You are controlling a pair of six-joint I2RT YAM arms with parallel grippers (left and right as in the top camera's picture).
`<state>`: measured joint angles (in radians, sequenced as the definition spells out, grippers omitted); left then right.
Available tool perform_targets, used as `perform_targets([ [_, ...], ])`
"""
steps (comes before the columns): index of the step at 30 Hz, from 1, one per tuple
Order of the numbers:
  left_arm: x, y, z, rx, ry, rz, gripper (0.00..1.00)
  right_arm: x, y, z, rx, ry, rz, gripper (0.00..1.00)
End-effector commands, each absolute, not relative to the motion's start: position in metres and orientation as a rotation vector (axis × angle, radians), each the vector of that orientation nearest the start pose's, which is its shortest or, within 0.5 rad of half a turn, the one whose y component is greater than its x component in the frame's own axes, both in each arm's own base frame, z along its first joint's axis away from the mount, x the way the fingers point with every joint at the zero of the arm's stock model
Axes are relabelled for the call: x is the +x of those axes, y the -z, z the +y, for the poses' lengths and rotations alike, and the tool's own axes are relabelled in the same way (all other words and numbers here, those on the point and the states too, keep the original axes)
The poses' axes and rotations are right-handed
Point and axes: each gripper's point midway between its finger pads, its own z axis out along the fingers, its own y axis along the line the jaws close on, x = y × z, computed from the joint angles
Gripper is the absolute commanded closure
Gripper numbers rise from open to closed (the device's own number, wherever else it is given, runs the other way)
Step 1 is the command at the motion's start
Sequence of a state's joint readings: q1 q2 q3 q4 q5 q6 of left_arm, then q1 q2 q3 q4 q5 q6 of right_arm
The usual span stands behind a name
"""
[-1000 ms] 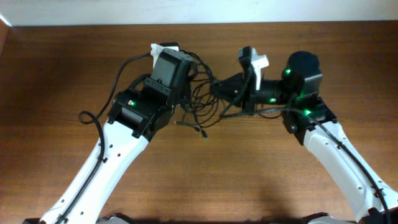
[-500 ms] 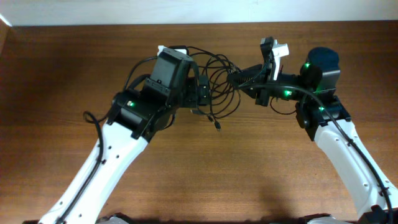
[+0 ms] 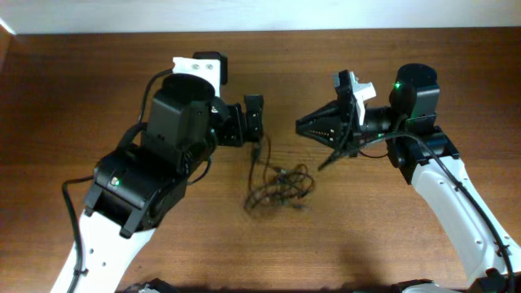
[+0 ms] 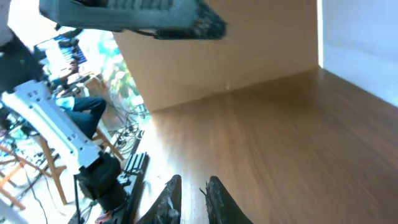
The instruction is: Untangle cables
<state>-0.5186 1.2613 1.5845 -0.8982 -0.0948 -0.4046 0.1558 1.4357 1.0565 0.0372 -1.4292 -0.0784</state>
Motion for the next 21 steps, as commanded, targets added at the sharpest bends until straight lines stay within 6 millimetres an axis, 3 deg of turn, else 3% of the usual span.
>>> perform_targets([
  [1, 0.320, -0.354, -0.176, 0.125, 0.464, 2.224, 0.00, 0.287, -0.315, 0.217, -1.191, -1.397, 1.340, 0.86],
  [5, 0.327, -0.347, -0.171, 0.128, 0.395, 2.235, 0.01, 0.296, -0.310, 0.217, -1.123, -1.389, 1.428, 0.82],
  [6, 0.328, -0.346, -0.167, 0.117, 0.365, 2.237, 0.01, 0.305, -0.305, 0.217, -1.049, -1.381, 1.517, 0.79],
  [7, 0.330, -0.344, -0.159, 0.095, 0.318, 2.238, 0.01, 0.320, -0.293, 0.214, -0.908, -1.365, 1.670, 0.69],
  [10, 0.337, -0.336, -0.141, 0.037, 0.172, 2.246, 0.01, 0.336, -0.251, 0.202, -0.558, -1.346, 2.042, 0.65],
  [12, 0.343, -0.327, -0.141, 0.034, 0.138, 2.269, 0.01, 0.333, -0.228, 0.195, -0.429, -1.318, 2.199, 0.61],
  [13, 0.348, -0.318, -0.144, 0.039, 0.125, 2.292, 0.01, 0.328, -0.210, 0.187, -0.348, -1.274, 2.312, 0.49],
  [17, 0.362, -0.291, -0.152, 0.052, 0.089, 2.353, 0.01, 0.309, -0.155, 0.152, -0.127, -0.987, 2.640, 0.26],
  [21, 0.374, -0.263, -0.155, 0.054, 0.046, 2.419, 0.01, 0.287, -0.128, 0.125, -0.062, -0.765, 2.824, 0.18],
])
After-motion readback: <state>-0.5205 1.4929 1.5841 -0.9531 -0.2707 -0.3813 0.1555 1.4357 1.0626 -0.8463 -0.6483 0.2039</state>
